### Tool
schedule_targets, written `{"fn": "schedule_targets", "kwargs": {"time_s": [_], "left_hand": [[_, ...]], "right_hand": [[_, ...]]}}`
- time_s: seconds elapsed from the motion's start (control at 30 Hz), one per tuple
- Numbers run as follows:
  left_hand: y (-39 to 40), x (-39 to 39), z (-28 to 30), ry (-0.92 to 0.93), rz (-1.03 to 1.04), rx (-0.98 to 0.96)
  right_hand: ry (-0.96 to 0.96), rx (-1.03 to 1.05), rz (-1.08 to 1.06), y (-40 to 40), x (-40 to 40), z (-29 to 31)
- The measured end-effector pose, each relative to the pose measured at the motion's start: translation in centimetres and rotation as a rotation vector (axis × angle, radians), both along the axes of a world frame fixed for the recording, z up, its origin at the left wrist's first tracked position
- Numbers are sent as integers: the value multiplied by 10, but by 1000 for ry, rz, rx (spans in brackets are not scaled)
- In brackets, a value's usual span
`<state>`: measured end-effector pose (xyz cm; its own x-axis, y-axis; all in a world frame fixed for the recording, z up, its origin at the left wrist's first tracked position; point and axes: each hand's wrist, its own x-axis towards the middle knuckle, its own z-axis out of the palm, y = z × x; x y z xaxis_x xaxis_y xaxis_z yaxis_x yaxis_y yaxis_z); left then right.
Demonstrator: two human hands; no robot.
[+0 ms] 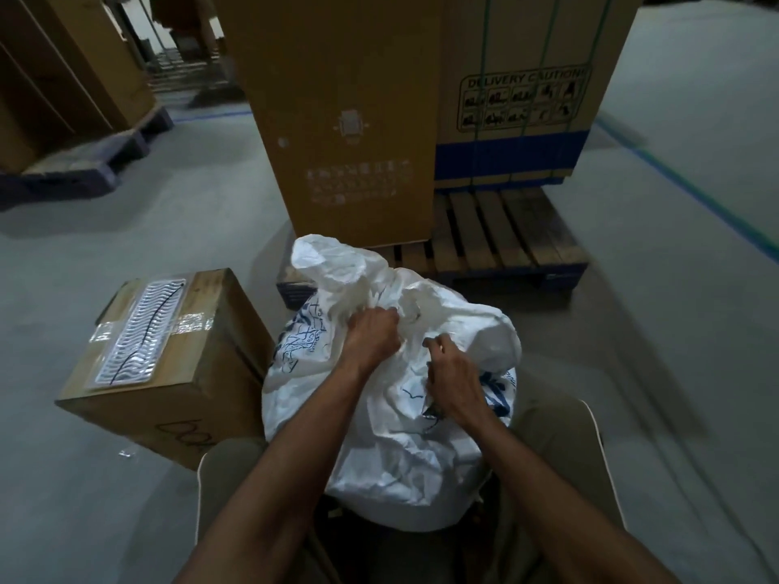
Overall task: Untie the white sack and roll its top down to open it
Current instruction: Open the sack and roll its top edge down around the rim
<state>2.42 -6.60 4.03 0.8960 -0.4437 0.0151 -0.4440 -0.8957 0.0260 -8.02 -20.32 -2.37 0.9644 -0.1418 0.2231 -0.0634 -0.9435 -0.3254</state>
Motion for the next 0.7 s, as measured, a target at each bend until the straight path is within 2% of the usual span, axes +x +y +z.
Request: {"fn": "schedule_targets", "kwargs": {"time_s": [0.1,0.17,0.3,0.43,0.53,0.6,0.63,0.7], "left_hand": [[12,-21,20,14,-31,-82],[21,-38,42,-17,-58,-108],[37,-74,90,-91,-89,-49],[60,-114,127,-123,-109,-49],[76,-143,156,-165,-146,40],[86,-156,173,-84,-127,74],[90,-160,182,23,-108,82],[97,-166,202,367,-53,27]], "right_hand": [[-189,-69,-27,5,4,27],[-227,-77,-13,9,5,49],[-227,-76,120,14,-7,91],[-349,-9,212,23,-31,120],[-432,64,292,30,-53,141],[-431,86,373,34,-68,156],[-407,94,396,37,-75,165],[-348,74,397,42,-86,176]]}}
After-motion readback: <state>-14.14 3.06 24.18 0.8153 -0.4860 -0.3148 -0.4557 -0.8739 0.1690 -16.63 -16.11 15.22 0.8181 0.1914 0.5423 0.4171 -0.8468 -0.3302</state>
